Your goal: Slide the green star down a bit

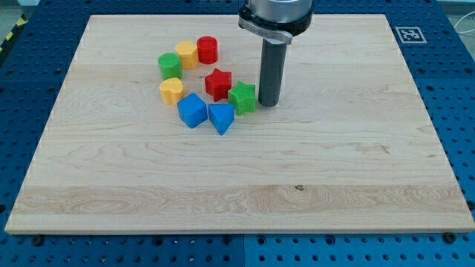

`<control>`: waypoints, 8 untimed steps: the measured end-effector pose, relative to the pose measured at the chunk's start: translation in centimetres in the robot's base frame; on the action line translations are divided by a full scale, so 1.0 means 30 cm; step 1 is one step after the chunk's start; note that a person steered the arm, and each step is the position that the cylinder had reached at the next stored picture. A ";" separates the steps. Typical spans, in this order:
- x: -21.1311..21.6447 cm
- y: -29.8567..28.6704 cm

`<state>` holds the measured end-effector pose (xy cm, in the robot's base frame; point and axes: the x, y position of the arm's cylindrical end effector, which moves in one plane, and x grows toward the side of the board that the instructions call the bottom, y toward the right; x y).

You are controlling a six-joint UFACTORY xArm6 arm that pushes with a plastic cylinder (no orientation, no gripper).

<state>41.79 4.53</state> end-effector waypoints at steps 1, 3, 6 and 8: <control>-0.034 0.000; -0.050 0.000; -0.077 0.003; -0.130 0.017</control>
<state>37.89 5.03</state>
